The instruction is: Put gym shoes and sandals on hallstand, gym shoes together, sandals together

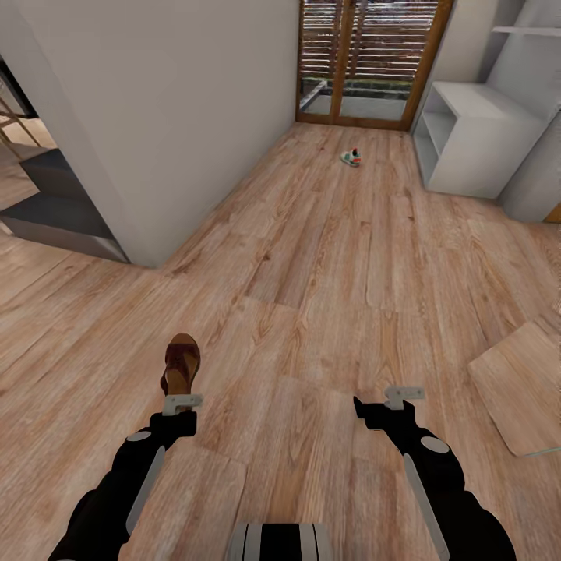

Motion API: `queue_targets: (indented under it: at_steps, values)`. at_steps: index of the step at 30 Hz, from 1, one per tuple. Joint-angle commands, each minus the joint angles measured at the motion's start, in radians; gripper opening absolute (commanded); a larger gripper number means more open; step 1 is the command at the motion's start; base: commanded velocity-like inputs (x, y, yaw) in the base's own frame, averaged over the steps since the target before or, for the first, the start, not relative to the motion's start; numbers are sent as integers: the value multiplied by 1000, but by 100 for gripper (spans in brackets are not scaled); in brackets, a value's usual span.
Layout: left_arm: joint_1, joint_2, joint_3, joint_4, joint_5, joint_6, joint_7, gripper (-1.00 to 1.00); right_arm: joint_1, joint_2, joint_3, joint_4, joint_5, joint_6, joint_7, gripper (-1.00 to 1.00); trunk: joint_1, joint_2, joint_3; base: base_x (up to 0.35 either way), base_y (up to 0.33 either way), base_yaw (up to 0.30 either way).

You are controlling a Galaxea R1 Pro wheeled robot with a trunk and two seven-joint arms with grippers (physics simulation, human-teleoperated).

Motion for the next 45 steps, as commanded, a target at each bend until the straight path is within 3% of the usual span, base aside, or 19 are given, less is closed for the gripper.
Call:
queue_targets:
  at_steps: [1, 13, 23, 37, 45]
  values:
    - [0, 0, 0, -1, 1, 6, -2, -100, 0, 0, 0, -1, -1, 5, 2, 100, -1, 0, 5, 0, 0, 0]
    - [0, 0, -2, -1, 2, 6, -2, -100, 0, 0, 0, -1, -1, 5, 3, 100, -6, 3, 70, 0, 0, 0]
    - [0, -1, -2, -1, 2, 6, -2, -100, 0, 0, 0, -1, -1, 5, 6, 100, -10, 5, 112, 0, 0, 0]
    - [0, -1, -2, -1, 2, 6, -2, -100, 0, 0, 0, -1, -1, 5, 6, 100, -64, 103, 177, 0, 0, 0]
    - [0, -1, -2, -2, 2, 6, -3, -100, 0, 0, 0, -1, -1, 5, 7, 100, -64, 103, 190, 0, 0, 0]
